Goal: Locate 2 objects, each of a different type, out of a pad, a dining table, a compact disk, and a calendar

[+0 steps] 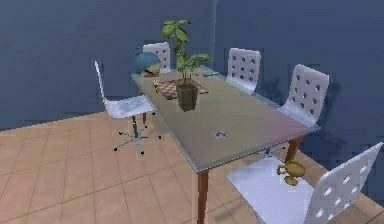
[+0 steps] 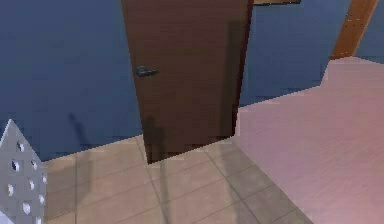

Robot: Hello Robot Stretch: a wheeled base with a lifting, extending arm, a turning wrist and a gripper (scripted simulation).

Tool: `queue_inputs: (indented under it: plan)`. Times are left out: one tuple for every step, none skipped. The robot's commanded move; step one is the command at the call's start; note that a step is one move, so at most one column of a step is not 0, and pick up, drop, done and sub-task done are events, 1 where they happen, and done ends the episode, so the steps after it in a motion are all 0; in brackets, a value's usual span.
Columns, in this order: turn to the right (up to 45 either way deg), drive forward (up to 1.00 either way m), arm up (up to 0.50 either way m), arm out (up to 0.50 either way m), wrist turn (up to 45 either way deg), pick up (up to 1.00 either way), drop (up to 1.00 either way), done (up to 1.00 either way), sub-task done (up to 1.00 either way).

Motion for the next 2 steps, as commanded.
queue_inputs:
  plan:
    - [0.0,0.00,0.00,0.00,0.0,0.00,0.00,0.00,1.00]
    - [-33.0,0.00,0.00,0.00,0.0,0.00,0.00,0.00,0.00]
